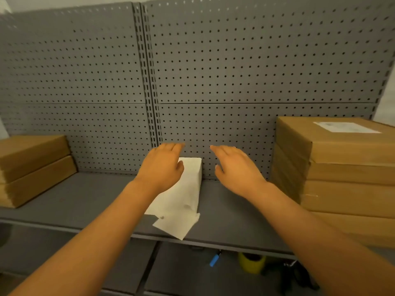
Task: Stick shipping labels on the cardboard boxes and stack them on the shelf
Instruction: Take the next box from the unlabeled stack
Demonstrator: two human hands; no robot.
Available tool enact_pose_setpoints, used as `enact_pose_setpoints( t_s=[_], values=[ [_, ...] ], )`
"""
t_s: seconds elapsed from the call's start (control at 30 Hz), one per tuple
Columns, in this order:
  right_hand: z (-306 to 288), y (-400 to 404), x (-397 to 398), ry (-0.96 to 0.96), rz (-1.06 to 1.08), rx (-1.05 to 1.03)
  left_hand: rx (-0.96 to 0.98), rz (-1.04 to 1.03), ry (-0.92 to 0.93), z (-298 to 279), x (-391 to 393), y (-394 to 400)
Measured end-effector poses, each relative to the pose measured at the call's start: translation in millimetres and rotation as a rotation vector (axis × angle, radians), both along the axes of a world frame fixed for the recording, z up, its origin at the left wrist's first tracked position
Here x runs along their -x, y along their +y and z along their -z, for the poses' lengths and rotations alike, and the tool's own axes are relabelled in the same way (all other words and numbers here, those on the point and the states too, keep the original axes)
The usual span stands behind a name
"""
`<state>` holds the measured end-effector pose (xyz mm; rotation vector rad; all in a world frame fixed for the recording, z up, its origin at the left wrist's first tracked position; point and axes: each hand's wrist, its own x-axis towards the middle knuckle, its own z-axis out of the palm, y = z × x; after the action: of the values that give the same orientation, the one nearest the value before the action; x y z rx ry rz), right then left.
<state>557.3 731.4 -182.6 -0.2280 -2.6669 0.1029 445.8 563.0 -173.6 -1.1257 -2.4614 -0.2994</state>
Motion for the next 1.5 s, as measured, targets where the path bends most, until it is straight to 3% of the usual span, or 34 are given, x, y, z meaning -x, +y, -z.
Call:
enact_pose_setpoints(
  t_s=[0.33,0.83,1.5],
  values=[
    [18.4,-78.2,85.0,0.000,0.009,0.051,0.071,-0.017,-0.017,8.9,78.4,-80.9],
    [15.9,-155.2,181.6,-0.033,-0.167,0.048,0.035,-0.172,-0.022,22.5,153.9,-178.1],
    [23.2,-292.6,302.9,-0.044,-0.045,0.194,0.003,-0.058,0.027,13.2,305.7,-306.7]
  ],
)
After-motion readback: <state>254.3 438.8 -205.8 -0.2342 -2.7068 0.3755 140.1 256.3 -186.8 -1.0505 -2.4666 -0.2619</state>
